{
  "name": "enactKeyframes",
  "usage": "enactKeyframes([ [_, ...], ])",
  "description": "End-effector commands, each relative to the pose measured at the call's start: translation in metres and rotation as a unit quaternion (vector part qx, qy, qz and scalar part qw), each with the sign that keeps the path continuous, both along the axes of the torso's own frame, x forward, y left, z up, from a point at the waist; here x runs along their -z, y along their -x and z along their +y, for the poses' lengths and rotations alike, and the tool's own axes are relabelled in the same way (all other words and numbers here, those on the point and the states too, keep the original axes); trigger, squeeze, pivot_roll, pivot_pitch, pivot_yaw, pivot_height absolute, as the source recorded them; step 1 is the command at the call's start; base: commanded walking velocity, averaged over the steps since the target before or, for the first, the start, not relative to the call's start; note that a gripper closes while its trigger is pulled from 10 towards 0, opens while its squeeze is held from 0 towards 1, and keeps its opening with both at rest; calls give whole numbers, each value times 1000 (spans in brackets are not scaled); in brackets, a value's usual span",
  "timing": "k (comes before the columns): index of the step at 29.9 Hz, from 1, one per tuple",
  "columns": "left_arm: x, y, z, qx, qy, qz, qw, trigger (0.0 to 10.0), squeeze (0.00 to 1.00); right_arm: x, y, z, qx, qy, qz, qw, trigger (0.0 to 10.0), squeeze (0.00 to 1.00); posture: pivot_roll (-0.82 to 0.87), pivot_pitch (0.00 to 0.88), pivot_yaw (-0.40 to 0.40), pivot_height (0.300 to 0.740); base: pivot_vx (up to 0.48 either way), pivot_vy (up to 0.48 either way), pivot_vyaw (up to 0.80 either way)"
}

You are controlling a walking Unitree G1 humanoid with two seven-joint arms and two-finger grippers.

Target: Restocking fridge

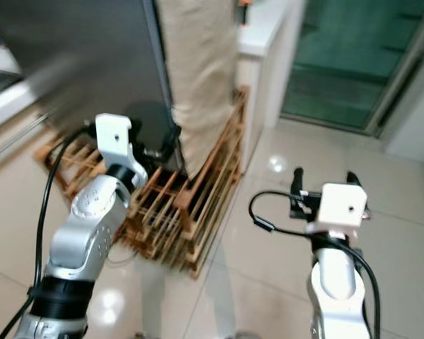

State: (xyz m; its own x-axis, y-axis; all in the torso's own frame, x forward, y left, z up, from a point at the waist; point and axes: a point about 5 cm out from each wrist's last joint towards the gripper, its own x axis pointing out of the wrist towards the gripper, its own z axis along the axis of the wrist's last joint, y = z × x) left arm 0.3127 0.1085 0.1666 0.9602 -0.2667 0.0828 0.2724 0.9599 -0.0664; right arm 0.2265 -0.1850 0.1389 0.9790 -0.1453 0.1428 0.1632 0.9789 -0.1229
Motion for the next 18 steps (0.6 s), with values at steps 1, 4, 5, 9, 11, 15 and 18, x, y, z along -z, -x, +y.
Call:
enactKeyframes([
  [1,-6,-2,-10,12,0,-13,1000,10000,0,-3,0,-5,9,8,-3,1000,10000,110,-189,38,48,736,0,-472,731],
  [4,-5,-6,-15,18,-7,-11,1000,10000,0,-3,-1,-6,15,12,-3,1000,10000,118,-192,38,50,736,0,-472,715],
  [5,-5,-7,-17,19,-7,-11,1000,10000,0,-2,-2,-7,16,13,-1,1000,10000,114,-191,39,50,736,0,-472,719],
  [9,-13,-13,-20,11,8,-21,1000,10000,0,3,-3,-9,22,9,17,1000,10000,0,-194,38,51,736,89,-426,558],
  [11,-13,-13,-19,6,9,-20,1000,10000,0,2,-2,-10,23,8,16,1000,10000,0,-194,38,51,736,356,-304,0],
  [15,-10,-17,-14,-12,2,-14,1000,10000,0,2,-2,-8,21,5,9,1000,10000,0,-203,29,58,736,0,0,0],
  [18,-8,-10,-3,-10,-11,-25,1000,10000,0,-6,0,-5,5,4,-16,1000,10000,0,-206,17,70,736,0,0,0],
])
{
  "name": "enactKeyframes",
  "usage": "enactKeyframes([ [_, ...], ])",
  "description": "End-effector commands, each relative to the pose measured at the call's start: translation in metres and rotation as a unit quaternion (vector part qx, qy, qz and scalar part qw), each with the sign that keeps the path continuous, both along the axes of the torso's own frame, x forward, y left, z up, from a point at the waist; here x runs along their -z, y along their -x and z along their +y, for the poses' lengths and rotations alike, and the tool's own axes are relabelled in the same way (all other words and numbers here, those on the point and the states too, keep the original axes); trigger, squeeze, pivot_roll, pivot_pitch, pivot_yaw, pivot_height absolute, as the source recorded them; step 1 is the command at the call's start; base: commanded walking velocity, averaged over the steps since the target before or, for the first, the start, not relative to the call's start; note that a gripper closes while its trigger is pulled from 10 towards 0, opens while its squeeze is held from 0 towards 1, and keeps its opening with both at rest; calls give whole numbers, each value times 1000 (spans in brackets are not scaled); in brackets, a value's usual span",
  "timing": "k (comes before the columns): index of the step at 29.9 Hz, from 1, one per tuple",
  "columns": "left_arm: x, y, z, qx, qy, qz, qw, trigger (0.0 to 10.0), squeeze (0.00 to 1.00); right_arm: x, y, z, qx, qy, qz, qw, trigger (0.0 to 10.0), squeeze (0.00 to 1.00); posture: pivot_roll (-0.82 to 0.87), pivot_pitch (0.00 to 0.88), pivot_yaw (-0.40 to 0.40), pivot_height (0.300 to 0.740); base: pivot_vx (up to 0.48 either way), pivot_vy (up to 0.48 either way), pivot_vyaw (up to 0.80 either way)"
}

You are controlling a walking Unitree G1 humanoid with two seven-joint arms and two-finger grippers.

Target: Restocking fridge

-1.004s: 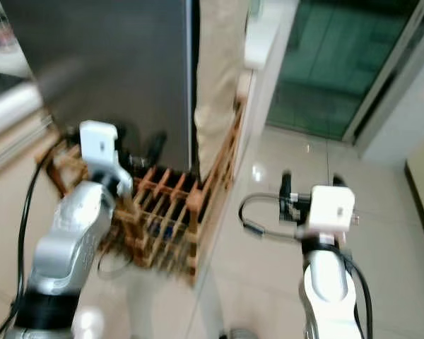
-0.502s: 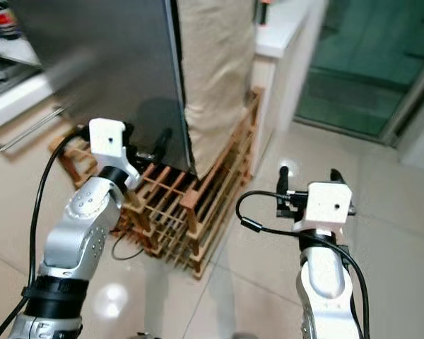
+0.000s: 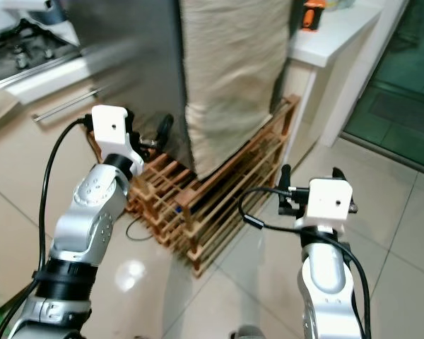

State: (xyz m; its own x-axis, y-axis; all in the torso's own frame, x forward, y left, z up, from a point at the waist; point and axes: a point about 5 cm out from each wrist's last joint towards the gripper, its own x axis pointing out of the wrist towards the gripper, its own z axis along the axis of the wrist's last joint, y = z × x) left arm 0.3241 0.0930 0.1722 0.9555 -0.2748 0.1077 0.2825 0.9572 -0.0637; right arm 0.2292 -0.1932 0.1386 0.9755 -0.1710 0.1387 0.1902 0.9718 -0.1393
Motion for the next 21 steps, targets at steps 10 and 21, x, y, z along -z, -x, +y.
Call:
enactKeyframes([
  [10,6,64,61,-69,-33,-16,997,10000,0,2,37,4,-40,12,3,999,10000,0,-150,20,49,736,0,0,0],
  [21,0,37,27,-34,-20,-20,999,10000,0,-4,8,7,-43,12,-11,999,10000,59,-168,0,40,736,341,-267,420],
])
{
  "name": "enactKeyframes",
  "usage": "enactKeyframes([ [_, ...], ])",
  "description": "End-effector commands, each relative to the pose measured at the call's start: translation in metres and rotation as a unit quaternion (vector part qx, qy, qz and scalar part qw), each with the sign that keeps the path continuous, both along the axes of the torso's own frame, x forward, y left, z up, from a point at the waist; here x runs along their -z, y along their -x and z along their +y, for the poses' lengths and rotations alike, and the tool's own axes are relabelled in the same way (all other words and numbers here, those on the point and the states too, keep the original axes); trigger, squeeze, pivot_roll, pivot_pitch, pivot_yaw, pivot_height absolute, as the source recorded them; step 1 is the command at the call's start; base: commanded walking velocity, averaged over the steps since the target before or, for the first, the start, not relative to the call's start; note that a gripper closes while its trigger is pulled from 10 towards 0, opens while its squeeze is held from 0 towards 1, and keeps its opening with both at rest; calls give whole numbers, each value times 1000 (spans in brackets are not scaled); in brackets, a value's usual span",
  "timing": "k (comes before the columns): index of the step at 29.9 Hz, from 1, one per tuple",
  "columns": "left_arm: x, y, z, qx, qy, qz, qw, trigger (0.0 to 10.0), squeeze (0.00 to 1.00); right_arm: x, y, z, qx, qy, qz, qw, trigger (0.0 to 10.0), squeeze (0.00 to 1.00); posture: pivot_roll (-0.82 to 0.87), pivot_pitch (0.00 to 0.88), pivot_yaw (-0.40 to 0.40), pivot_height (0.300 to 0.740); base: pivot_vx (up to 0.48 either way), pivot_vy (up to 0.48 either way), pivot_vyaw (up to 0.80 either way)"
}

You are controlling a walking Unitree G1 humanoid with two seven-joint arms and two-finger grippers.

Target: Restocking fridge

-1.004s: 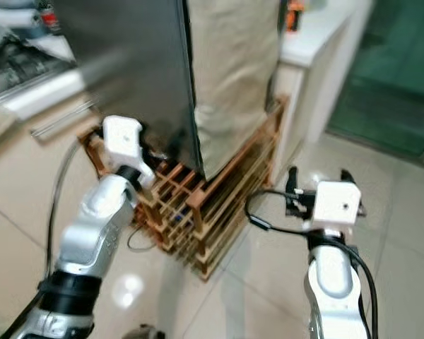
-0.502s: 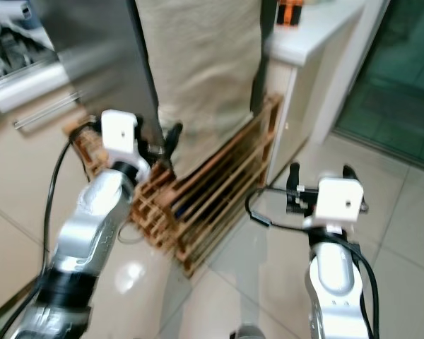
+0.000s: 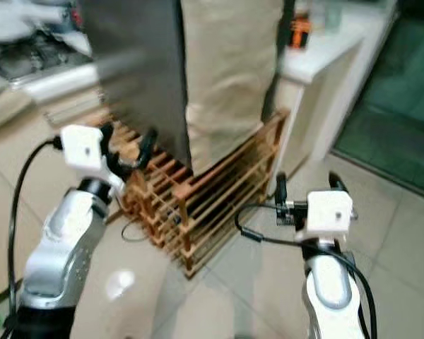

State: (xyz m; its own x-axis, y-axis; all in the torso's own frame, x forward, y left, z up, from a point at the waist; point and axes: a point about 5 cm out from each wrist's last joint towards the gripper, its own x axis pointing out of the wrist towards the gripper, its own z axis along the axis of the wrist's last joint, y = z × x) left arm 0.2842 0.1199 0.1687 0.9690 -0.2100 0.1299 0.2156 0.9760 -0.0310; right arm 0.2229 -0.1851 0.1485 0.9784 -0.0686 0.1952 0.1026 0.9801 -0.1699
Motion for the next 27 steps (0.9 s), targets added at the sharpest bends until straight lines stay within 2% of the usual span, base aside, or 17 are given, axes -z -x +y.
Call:
enactKeyframes([
  [1,-3,-4,0,3,-4,-1,1000,10000,0,6,2,0,4,-8,17,1000,10000,39,-176,0,42,736,375,-296,625],
  [8,-5,-15,-2,-10,4,9,1000,10000,0,10,-3,-4,12,-11,25,1000,10000,0,-179,5,48,736,393,-271,86],
  [14,-11,-20,-10,17,-10,-4,1000,10000,0,8,-7,0,4,-13,18,1000,10000,0,-179,11,52,736,412,-80,0],
  [18,-16,-25,-8,14,9,-3,1000,10000,0,7,-10,0,3,-15,16,1000,10000,0,-178,15,51,736,0,0,0],
  [21,-28,-28,-7,22,17,-22,999,10000,0,7,-11,0,3,-17,16,1000,10000,8,-178,21,47,736,0,0,0],
  [27,-35,-30,-9,51,25,-24,998,10000,0,9,-11,0,2,-19,21,1000,10000,4,-180,27,47,736,0,0,0],
])
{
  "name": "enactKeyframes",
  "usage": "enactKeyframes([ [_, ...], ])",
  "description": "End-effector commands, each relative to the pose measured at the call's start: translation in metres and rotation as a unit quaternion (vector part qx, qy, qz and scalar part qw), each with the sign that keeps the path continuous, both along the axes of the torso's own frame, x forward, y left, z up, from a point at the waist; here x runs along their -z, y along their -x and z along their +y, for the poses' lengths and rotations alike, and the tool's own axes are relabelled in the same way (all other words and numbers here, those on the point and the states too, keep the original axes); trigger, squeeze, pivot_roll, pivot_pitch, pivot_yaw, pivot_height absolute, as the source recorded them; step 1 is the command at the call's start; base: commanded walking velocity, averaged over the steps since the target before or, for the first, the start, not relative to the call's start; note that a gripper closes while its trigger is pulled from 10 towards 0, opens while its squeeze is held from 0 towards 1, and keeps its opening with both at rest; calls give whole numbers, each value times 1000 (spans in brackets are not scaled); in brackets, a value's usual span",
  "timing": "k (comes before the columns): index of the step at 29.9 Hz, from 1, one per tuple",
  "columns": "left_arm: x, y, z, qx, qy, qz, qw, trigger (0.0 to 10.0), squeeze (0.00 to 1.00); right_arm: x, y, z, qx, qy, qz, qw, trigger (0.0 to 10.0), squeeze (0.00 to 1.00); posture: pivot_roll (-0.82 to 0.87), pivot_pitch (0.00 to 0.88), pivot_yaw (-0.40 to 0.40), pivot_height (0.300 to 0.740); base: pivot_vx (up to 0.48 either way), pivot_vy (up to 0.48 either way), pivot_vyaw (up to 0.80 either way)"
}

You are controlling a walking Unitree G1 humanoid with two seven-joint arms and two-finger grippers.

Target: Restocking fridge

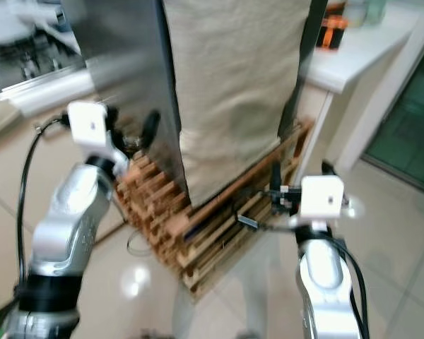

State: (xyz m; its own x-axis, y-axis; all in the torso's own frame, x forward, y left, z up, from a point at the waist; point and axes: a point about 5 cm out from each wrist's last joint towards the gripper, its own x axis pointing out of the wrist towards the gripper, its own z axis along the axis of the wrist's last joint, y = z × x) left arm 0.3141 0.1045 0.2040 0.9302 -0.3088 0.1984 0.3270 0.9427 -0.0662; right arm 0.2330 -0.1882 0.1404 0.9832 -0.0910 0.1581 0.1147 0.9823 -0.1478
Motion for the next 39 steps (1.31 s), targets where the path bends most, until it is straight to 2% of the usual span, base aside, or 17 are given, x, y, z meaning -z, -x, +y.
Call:
enactKeyframes([
  [1,0,0,5,-2,-1,5,1000,10000,0,1,-1,3,-6,-6,3,1000,10000,4,-180,28,47,736,0,0,0],
  [8,-1,-1,-4,34,6,10,999,10000,0,3,-1,2,-5,-8,7,1000,10000,8,-180,32,44,736,0,0,0],
  [10,2,-3,-12,61,4,16,998,10000,0,3,-1,3,-5,-11,8,1000,10000,8,-178,32,44,736,0,0,0],
  [13,4,-10,-23,88,7,22,996,10000,0,1,-1,4,-15,-33,4,999,10000,12,-178,32,44,736,0,0,0],
  [17,2,-13,-28,103,11,21,994,10000,0,0,1,3,-20,-55,2,998,10000,12,-193,34,44,736,0,0,0],
  [21,2,-22,-37,128,8,18,992,10000,0,7,4,-4,-14,-66,23,997,10000,12,-211,32,48,736,0,0,0],
  [26,0,-26,-40,134,6,11,991,10000,0,8,5,-2,-25,-86,30,996,10000,12,-219,34,51,736,0,0,0],
  [29,2,-29,-41,139,28,24,990,10000,0,11,8,-1,-30,-93,39,994,10000,12,-228,37,55,736,0,0,0],
  [39,9,-36,-44,141,37,33,989,10000,0,11,10,-1,-38,-86,45,995,10000,12,-237,42,54,736,0,0,0],
])
